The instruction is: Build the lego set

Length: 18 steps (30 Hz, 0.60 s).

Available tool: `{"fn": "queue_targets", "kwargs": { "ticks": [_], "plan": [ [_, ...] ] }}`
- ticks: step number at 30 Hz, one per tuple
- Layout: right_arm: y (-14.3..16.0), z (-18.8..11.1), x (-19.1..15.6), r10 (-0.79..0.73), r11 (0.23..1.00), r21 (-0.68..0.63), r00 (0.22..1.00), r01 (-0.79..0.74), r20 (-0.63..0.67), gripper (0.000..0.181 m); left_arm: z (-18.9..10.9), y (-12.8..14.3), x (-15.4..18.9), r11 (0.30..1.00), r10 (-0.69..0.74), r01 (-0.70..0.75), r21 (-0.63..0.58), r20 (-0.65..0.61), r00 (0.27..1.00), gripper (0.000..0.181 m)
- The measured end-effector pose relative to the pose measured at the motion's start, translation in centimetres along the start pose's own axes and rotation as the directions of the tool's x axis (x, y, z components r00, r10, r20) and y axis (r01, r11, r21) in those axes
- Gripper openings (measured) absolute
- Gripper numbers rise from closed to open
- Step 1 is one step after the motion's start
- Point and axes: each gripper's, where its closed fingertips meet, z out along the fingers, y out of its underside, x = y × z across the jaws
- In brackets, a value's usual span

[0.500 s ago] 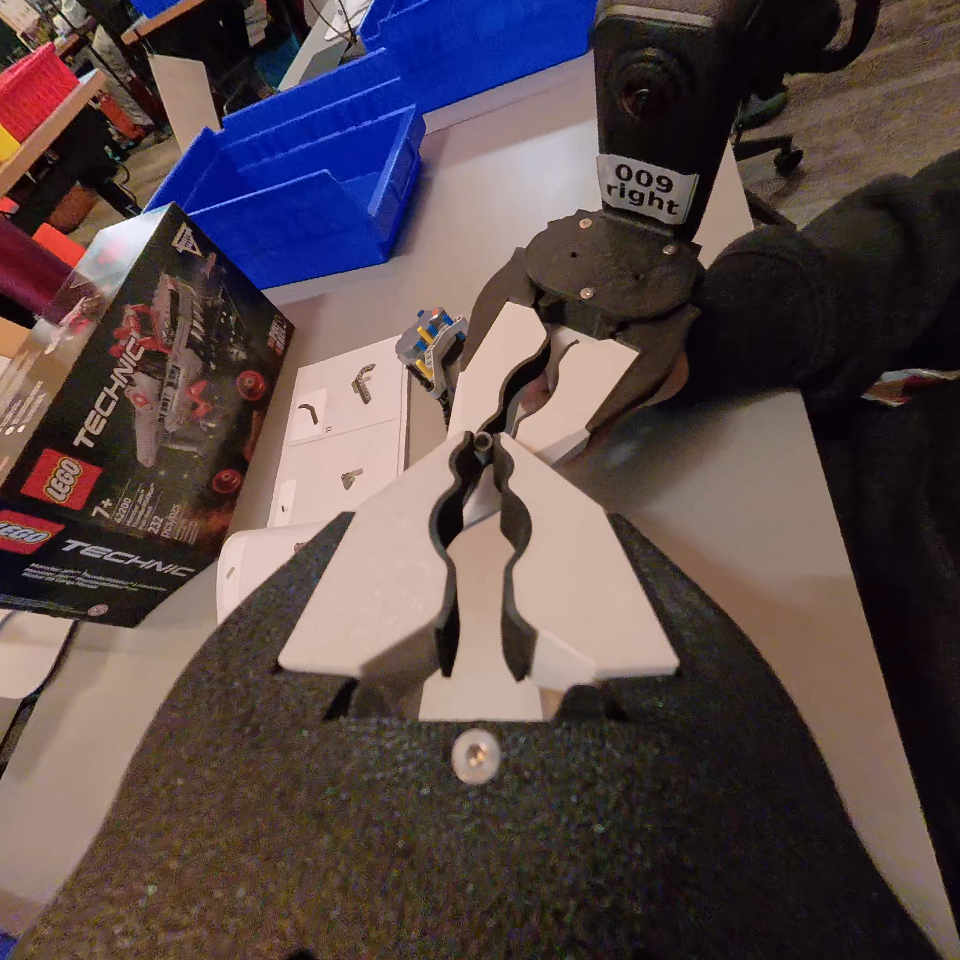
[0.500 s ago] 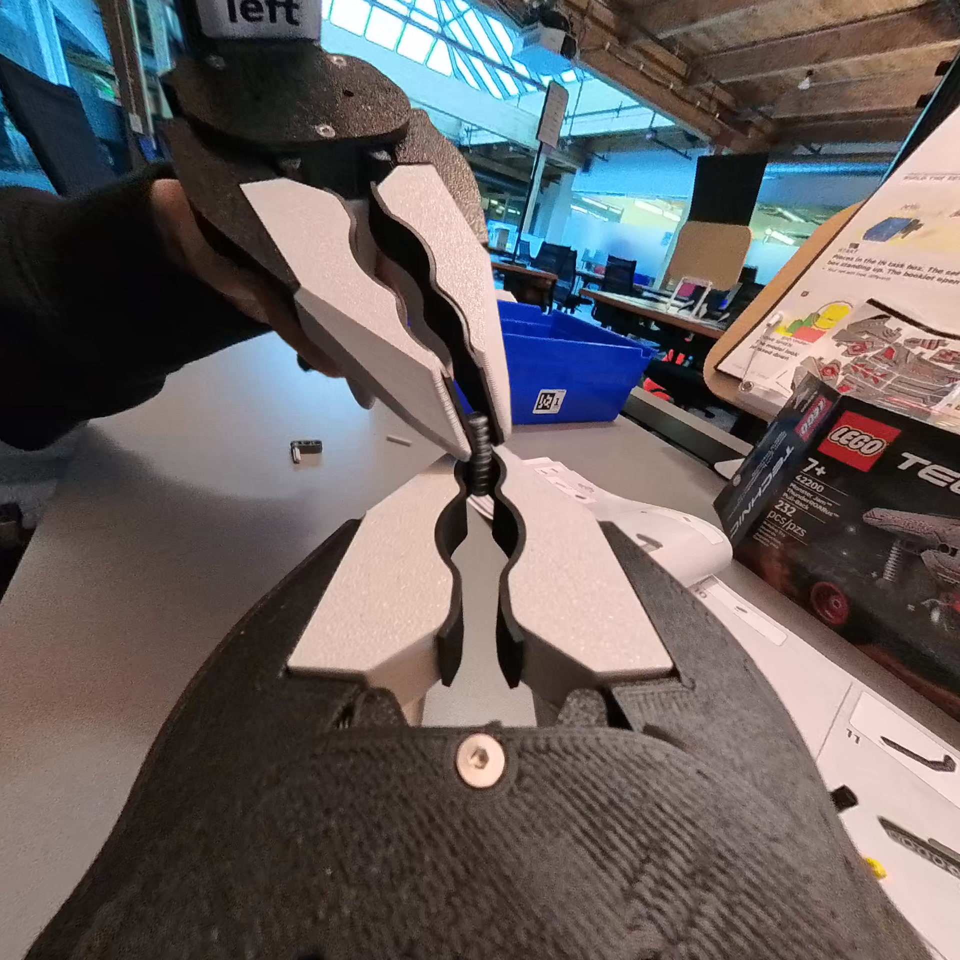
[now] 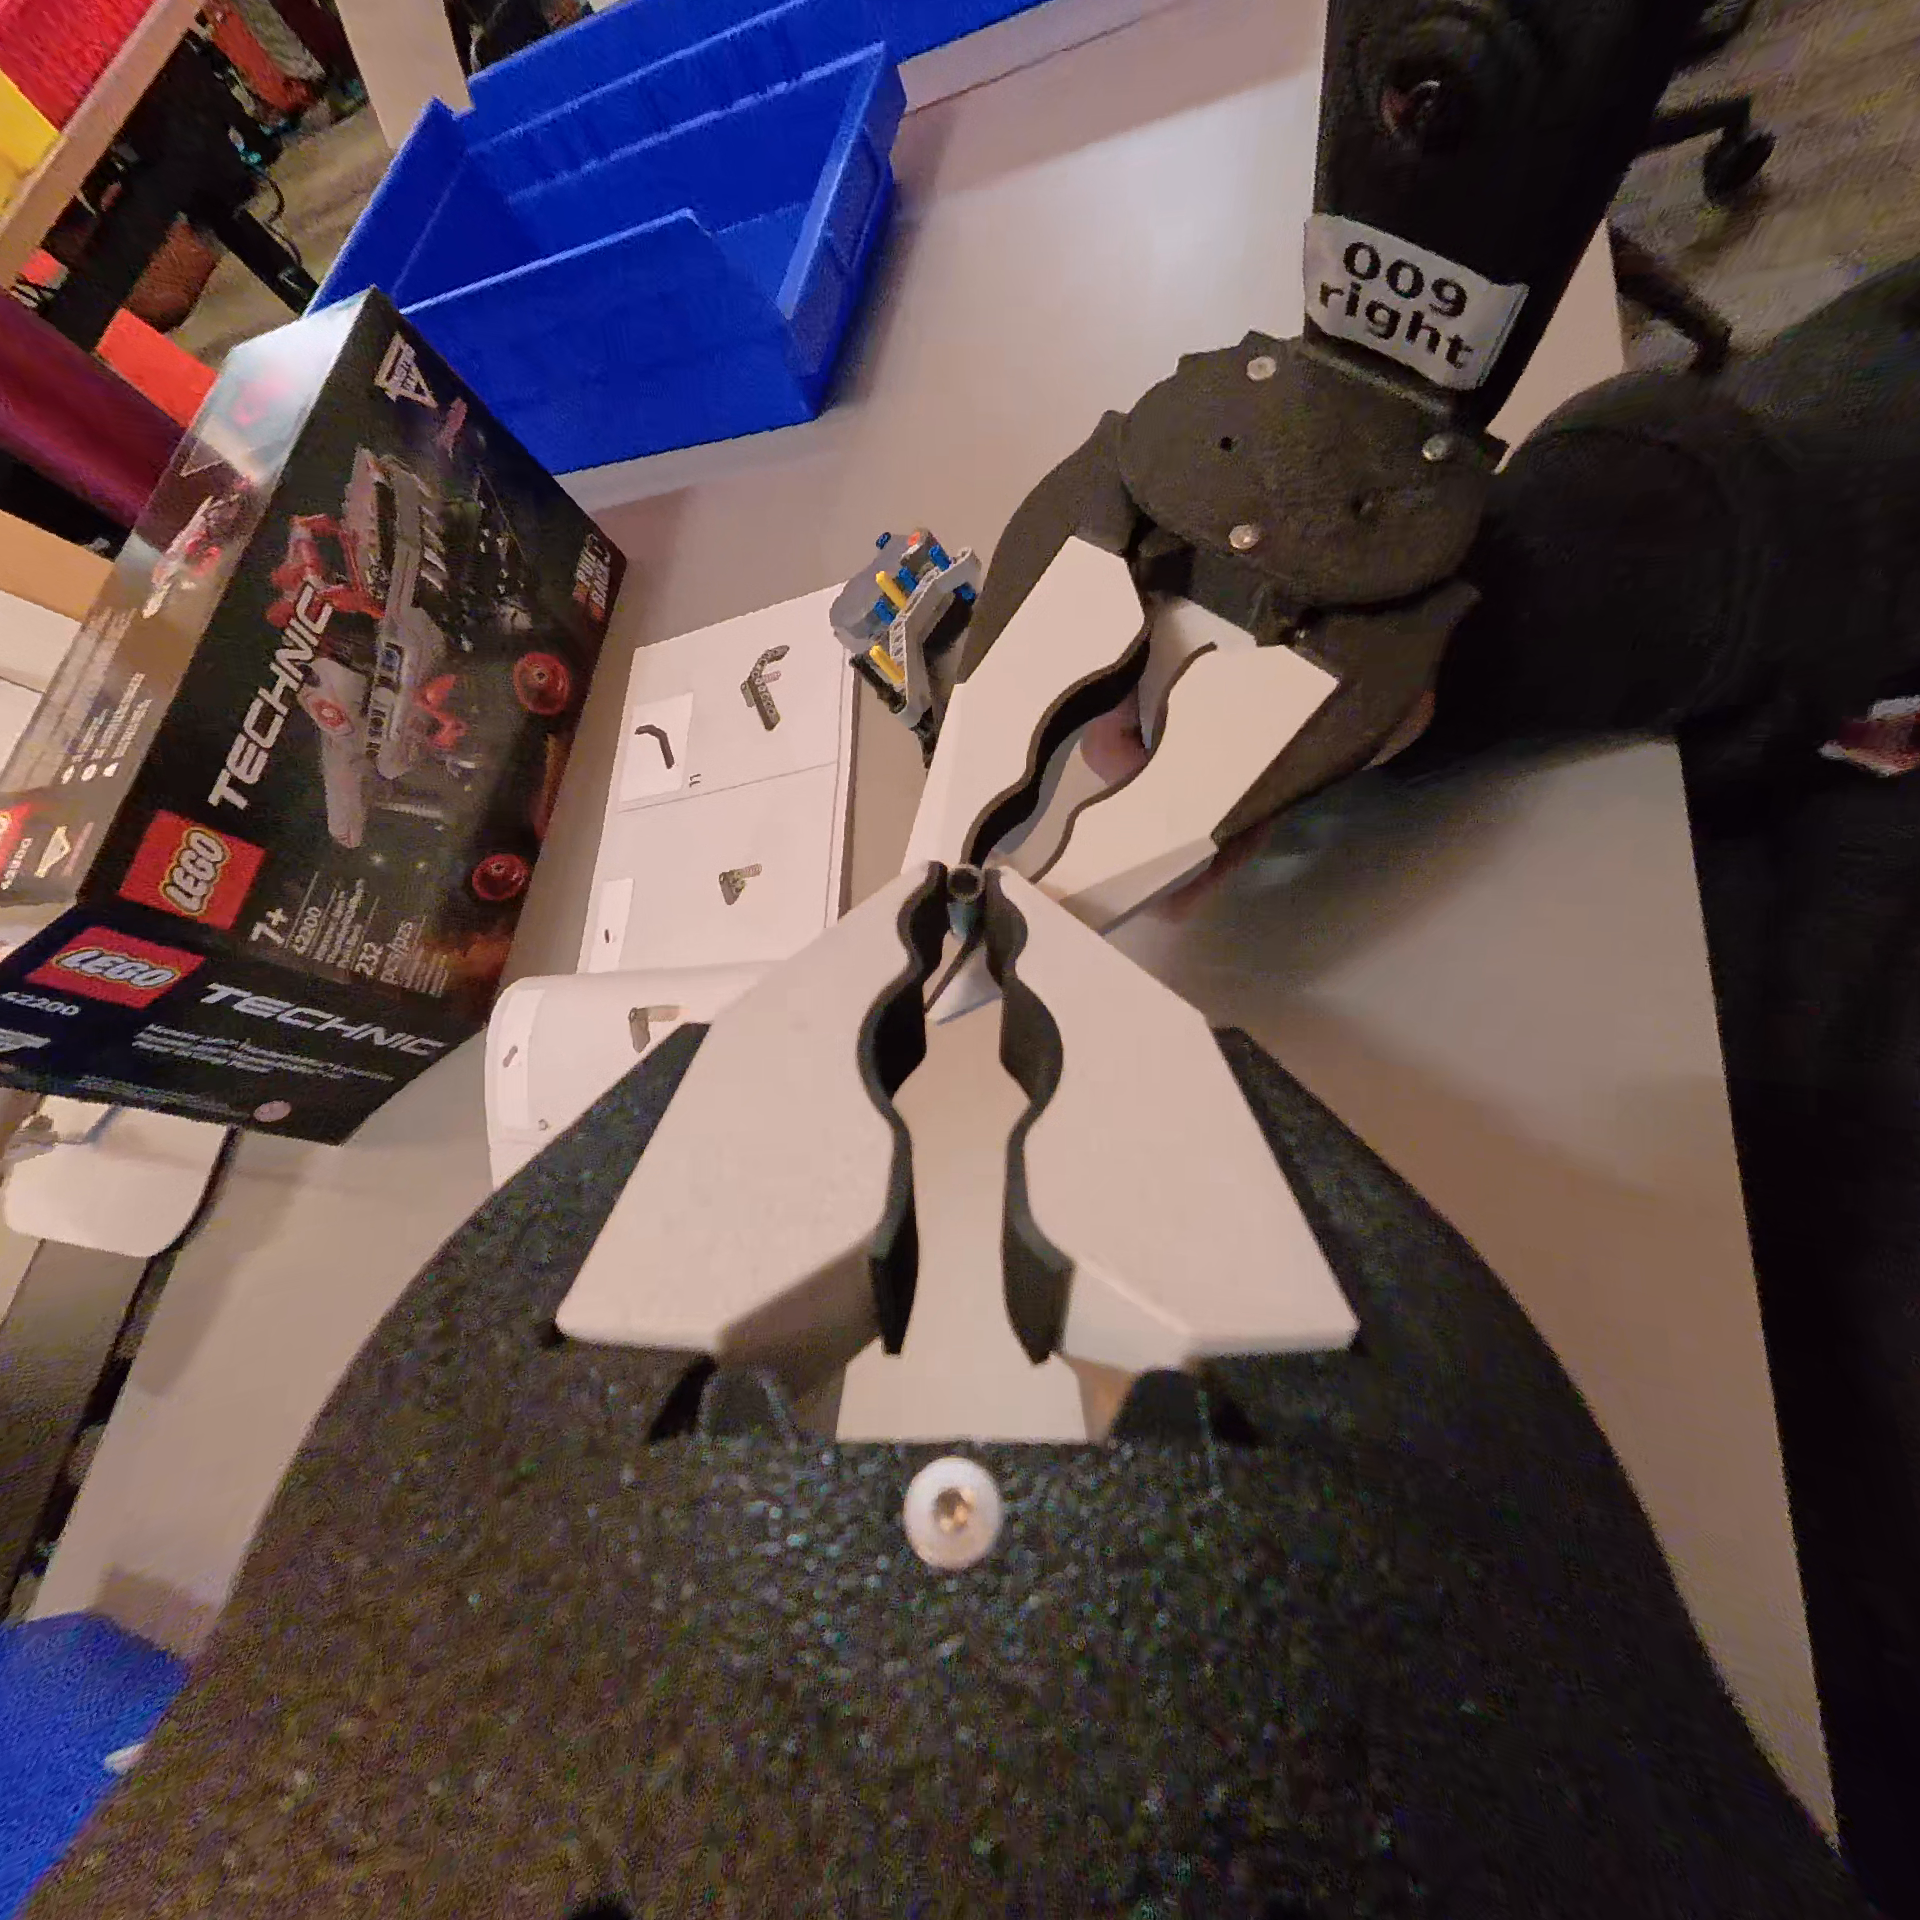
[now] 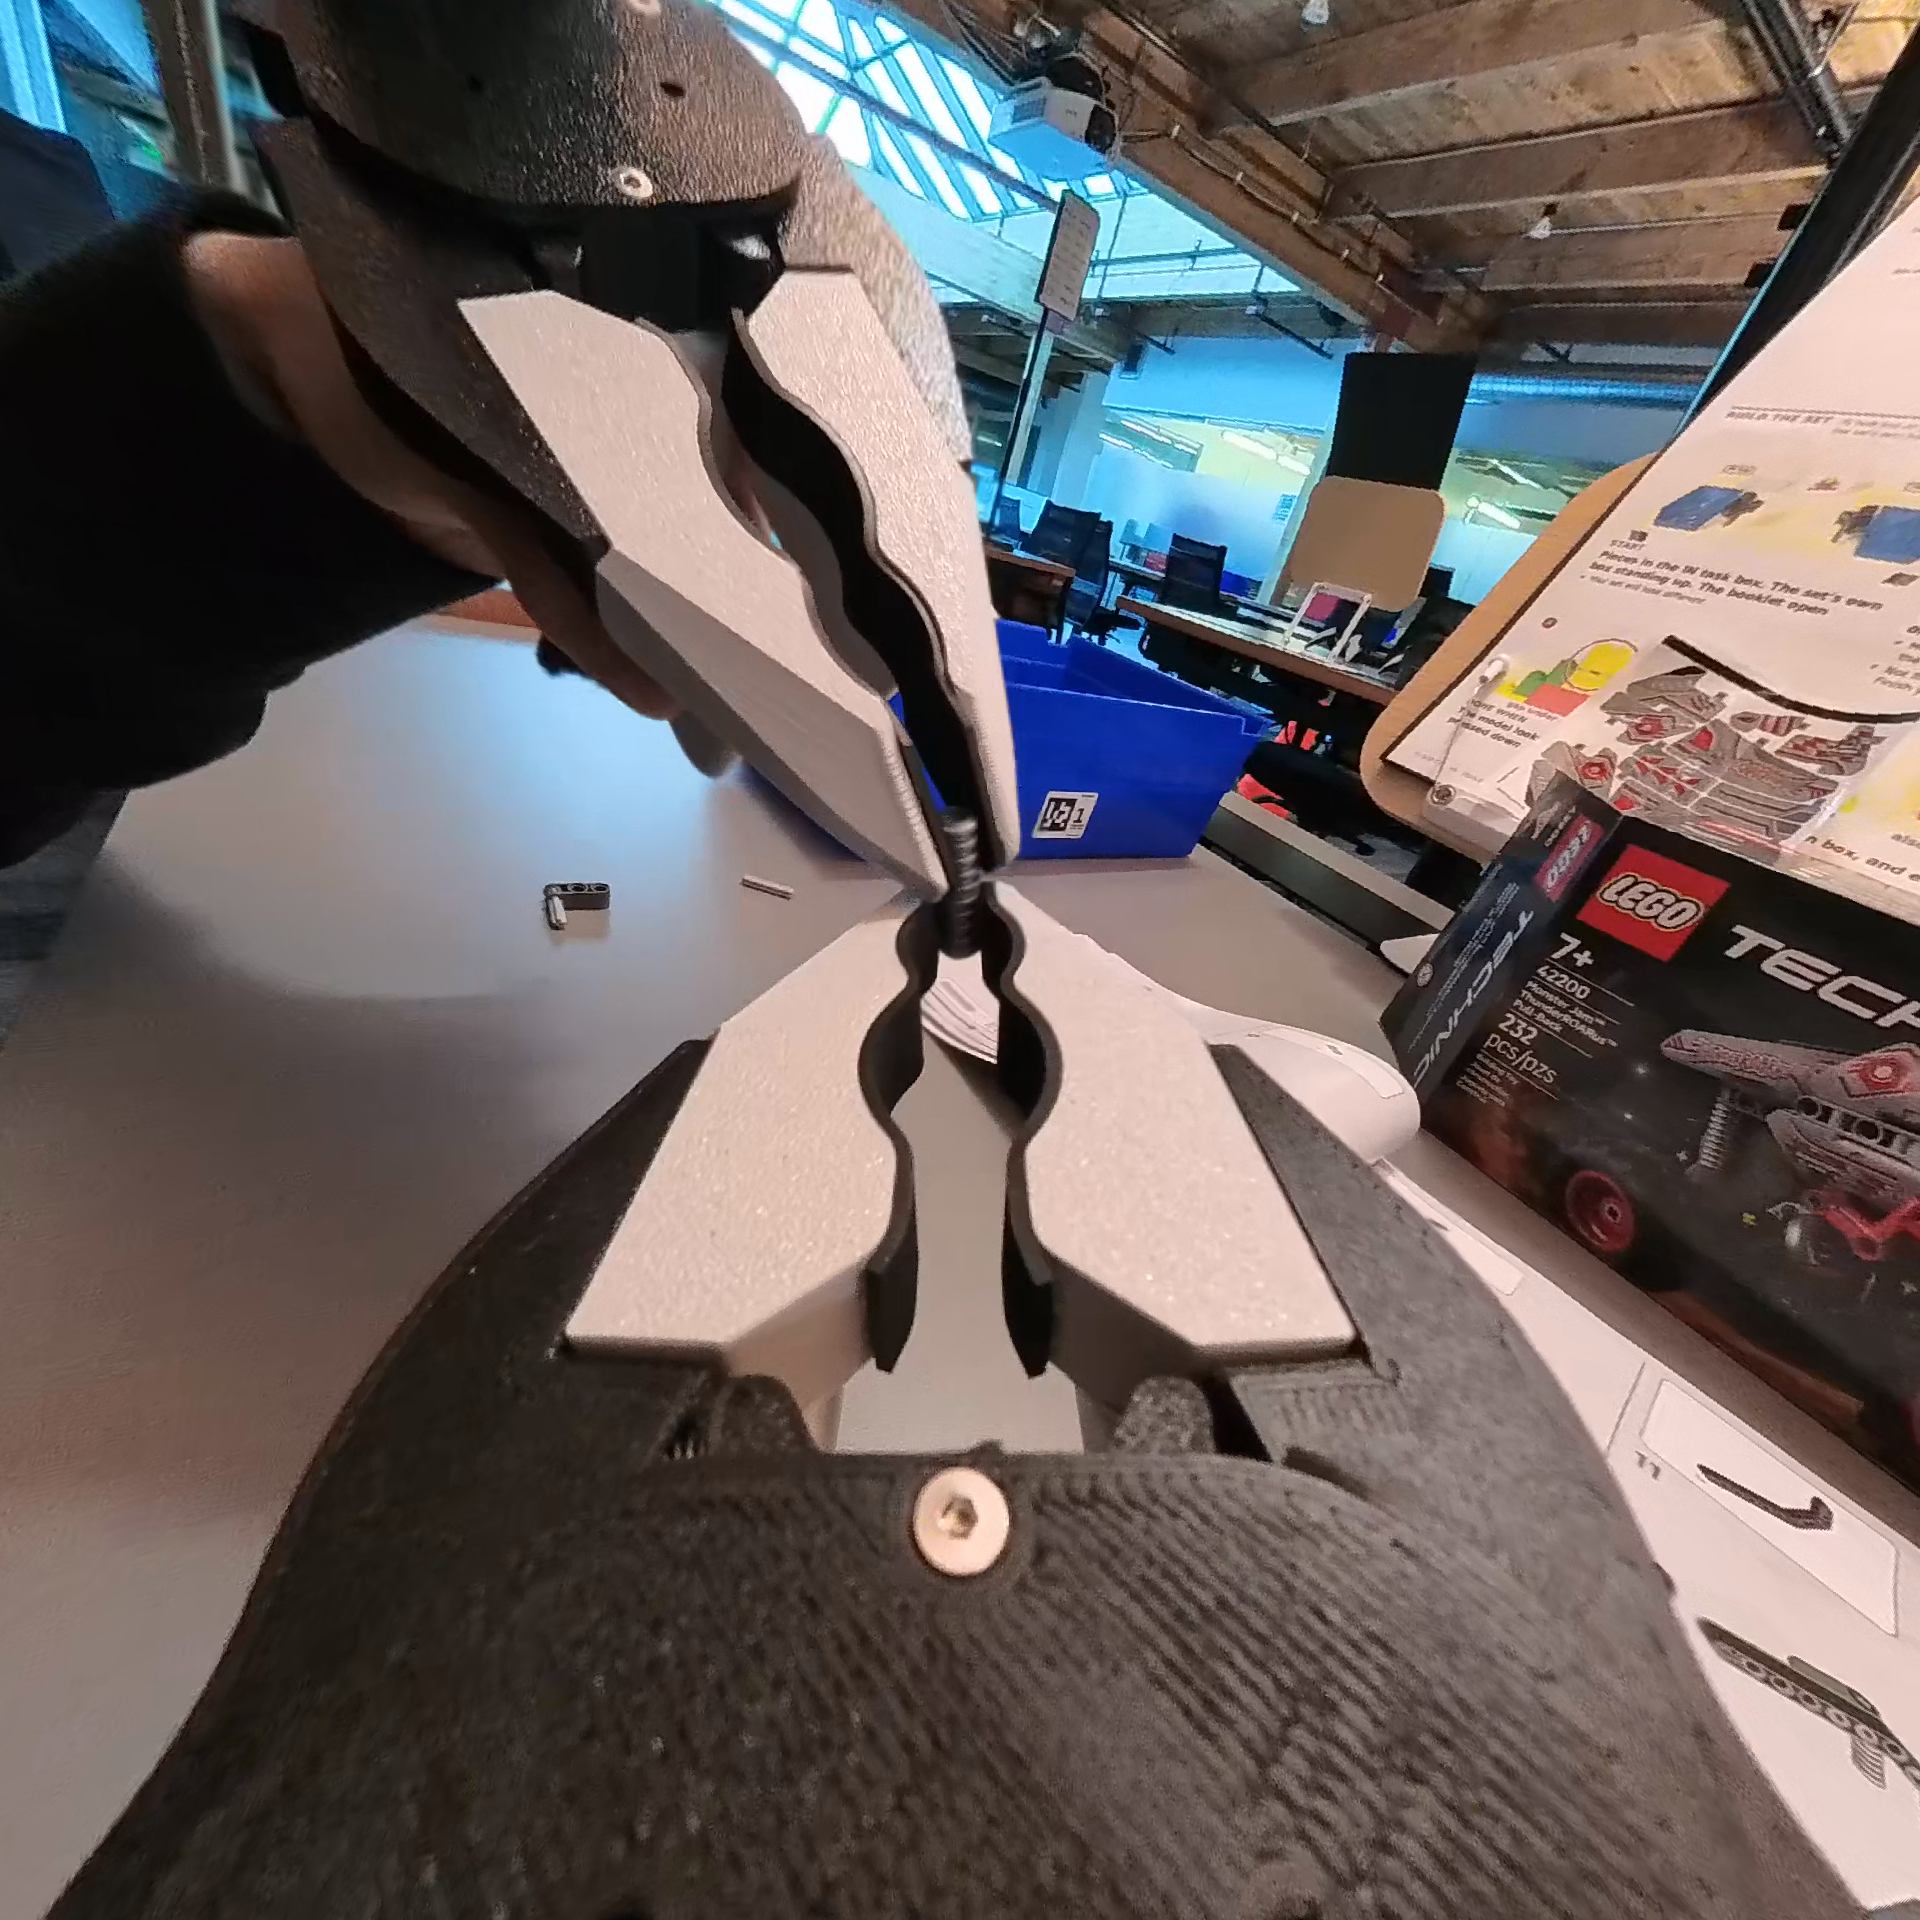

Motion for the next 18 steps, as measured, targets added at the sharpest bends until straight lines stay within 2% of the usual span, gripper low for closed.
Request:
{"fn": "queue_targets", "kwargs": {
  "ticks": [4,7,11,14,18],
  "plan": [
    [0.03,-0.06,0.15,0.011,1.0,-0.002,1.0,-0.011,-0.007,0.003,0.12,-0.02,-0.11,0.995,-0.088,0.089,0.054,-0.027,0.996,0.005],
    [0.46,0.22,-0.1,0.014,0.999,-0.035,1.0,-0.013,0.012,0.003,0.17,0.4,-0.14,0.994,-0.094,0.095,0.049,-0.026,0.995,0.005],
    [0.08,-0.05,0.0,0.03,1.0,-0.007,0.999,-0.03,0.017,0.003,0.11,0.19,-0.2,0.988,-0.127,0.13,0.084,-0.034,0.991,0.005],
    [0.23,0.08,0.0,0.006,1.0,-0.019,1.0,-0.006,-0.001,0.007,0.33,0.47,-0.37,0.992,-0.108,0.109,0.07,-0.008,0.994,0.005],
    [0.7,0.37,0.19,-0.01,0.998,-0.055,1.0,0.009,-0.028,0.003,0.3,0.78,-0.39,0.994,-0.1,0.099,0.055,0.003,0.995,0.005]
  ]
}}
